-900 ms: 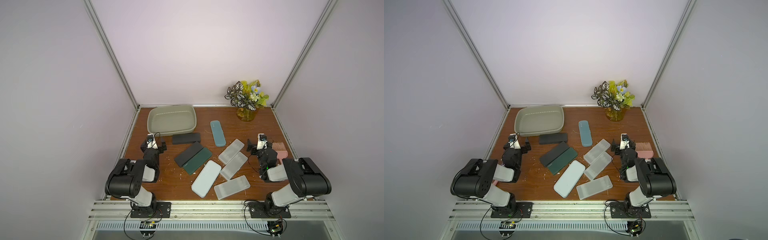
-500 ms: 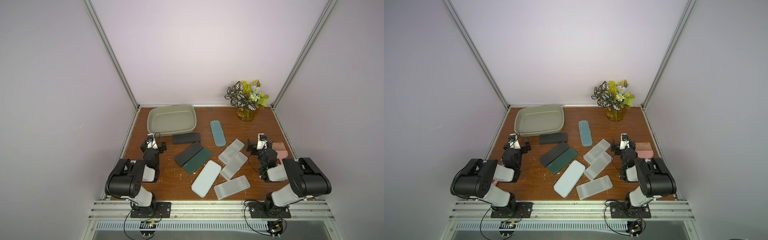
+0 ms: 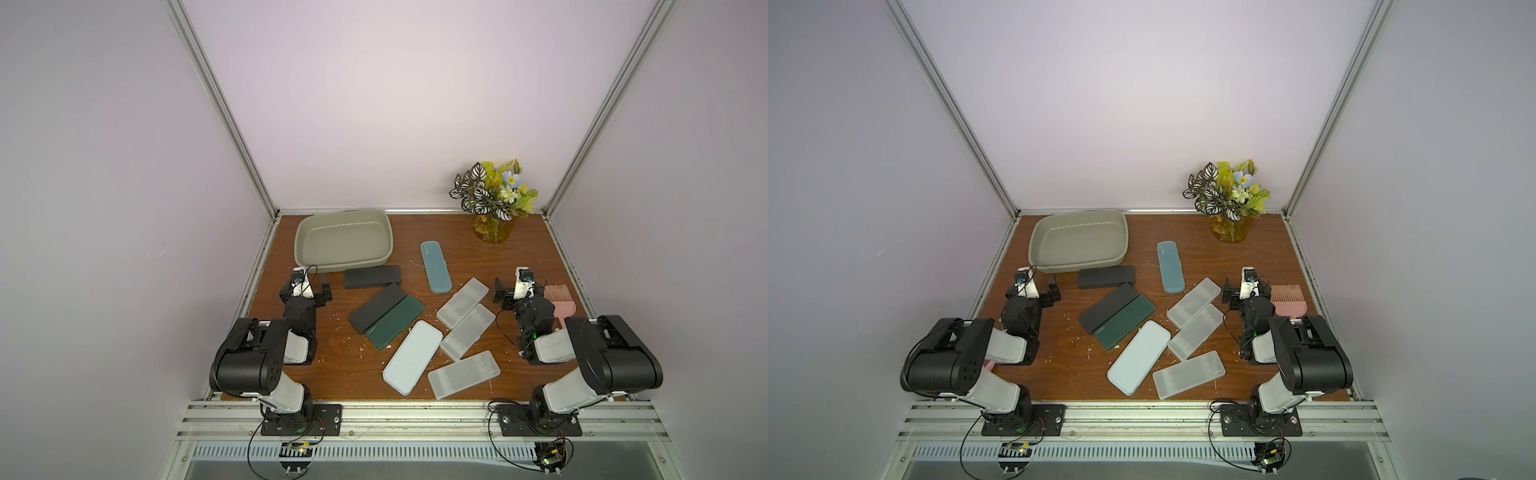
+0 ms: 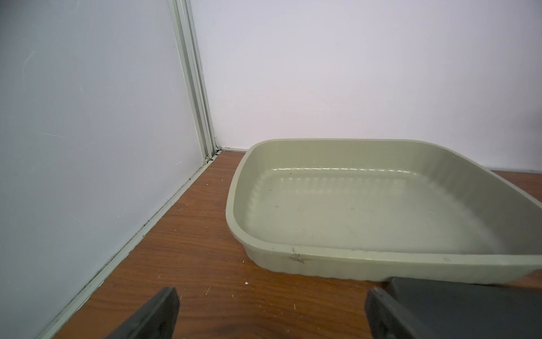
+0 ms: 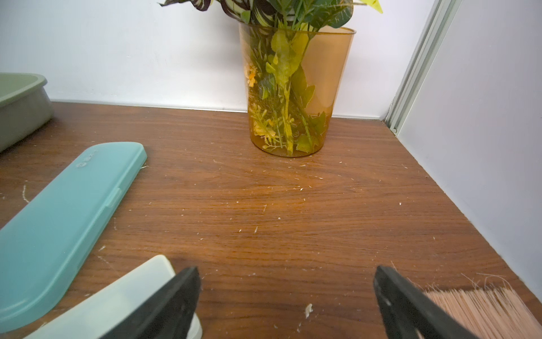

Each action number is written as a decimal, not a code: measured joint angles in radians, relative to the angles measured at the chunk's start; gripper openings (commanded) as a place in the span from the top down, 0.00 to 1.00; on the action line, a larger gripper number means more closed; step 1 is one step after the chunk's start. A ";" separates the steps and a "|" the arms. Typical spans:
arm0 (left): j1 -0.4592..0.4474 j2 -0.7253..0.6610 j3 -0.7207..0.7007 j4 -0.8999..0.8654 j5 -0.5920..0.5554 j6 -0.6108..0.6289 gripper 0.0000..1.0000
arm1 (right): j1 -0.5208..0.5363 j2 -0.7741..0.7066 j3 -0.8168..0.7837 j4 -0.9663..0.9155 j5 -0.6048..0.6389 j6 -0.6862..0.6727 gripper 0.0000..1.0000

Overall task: Put the pencil case into the storage box
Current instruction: Adjust the storage box at the center of the board.

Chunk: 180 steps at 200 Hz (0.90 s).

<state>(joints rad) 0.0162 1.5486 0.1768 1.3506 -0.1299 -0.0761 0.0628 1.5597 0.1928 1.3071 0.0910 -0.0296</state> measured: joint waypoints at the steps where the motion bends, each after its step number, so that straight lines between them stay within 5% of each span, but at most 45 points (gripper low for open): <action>1: 0.001 0.000 0.000 0.000 0.002 0.000 0.01 | 0.000 0.000 0.000 0.000 0.000 0.000 0.00; 44: 0.005 -0.036 0.004 -0.053 0.063 0.003 0.05 | -0.011 -0.018 0.019 -0.061 -0.003 0.007 0.00; 66: 0.005 -0.188 0.044 -0.218 0.053 0.005 0.28 | -0.011 -0.095 0.117 -0.251 0.002 0.008 0.00; 101: -0.017 -0.346 0.398 -0.629 -0.074 0.021 0.25 | 0.056 -0.188 0.304 -0.467 0.078 0.000 0.04; 147: 0.038 -0.083 0.962 -1.066 -0.118 -0.071 0.17 | 0.127 -0.106 0.665 -0.933 0.033 0.221 0.05; 180: 0.075 0.254 1.284 -1.374 -0.092 -0.137 0.11 | 0.174 -0.079 0.702 -1.096 -0.058 0.323 0.04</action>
<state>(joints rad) 0.0914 1.8030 1.4605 -0.0231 -0.2214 -0.2131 0.2371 1.4807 0.8944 0.2108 0.0326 0.2935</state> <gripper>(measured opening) 0.880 0.956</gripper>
